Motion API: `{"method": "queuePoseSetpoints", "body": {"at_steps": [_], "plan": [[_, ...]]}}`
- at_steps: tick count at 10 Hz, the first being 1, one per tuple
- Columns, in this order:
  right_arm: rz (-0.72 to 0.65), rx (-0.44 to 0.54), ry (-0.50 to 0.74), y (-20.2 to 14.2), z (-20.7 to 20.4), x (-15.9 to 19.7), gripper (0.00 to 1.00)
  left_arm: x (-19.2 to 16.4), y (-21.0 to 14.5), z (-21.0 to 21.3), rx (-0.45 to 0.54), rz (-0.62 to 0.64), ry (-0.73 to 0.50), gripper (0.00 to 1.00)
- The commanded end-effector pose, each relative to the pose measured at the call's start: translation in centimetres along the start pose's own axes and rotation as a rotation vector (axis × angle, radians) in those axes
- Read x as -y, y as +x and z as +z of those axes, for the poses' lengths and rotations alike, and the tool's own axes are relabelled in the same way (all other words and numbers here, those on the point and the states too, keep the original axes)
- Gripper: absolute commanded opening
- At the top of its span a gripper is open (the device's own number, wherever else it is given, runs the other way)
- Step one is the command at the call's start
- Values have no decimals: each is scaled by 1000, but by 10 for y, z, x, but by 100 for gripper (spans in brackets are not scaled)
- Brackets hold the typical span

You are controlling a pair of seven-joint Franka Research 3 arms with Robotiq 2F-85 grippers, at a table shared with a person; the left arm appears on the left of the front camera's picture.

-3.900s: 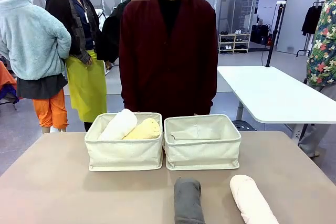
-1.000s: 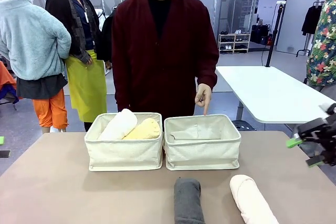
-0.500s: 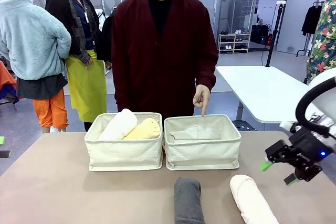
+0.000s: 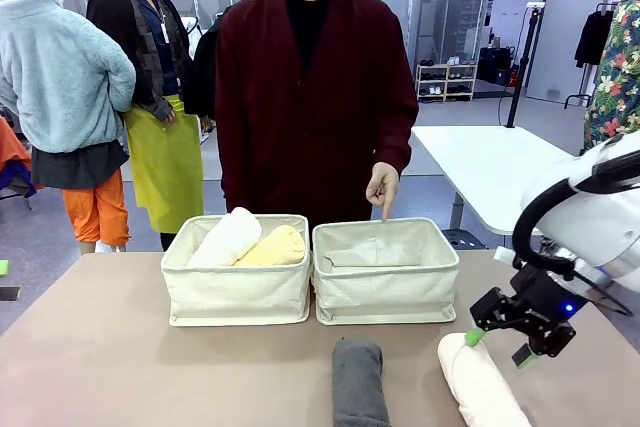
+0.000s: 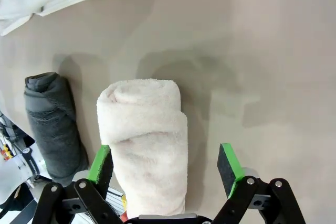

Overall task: Divide the towels into two baskets.
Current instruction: Pick up one hotel-folded towel from the bottom of the table and place it in the Fabric basket indicated by the person.

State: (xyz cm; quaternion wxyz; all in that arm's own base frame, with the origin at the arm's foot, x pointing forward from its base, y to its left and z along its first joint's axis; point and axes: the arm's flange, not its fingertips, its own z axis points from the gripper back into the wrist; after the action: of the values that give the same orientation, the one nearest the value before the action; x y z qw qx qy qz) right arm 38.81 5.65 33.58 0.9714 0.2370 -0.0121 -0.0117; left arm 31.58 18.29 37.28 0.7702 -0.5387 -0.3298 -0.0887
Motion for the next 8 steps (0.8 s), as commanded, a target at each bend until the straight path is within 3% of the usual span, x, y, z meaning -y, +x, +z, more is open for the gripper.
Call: {"method": "queuePoseSetpoints", "body": {"at_steps": [1,4,5,6,8], "plan": [[-19,-5,-34,-89,-35,6,100,3,-1,2,16,4,-15,100],[6,-29,-62,-99,-49,-4,100,3,-1,2,16,4,-15,100],[20,-34,-66,-102,-51,-6,79,3,-1,2,16,4,-15,100],[41,-33,-60,-104,-52,-9,46,3,-1,2,16,4,-15,100],[44,-41,-29,-108,-50,-14,0,3,-1,2,16,4,-15,100]]}}
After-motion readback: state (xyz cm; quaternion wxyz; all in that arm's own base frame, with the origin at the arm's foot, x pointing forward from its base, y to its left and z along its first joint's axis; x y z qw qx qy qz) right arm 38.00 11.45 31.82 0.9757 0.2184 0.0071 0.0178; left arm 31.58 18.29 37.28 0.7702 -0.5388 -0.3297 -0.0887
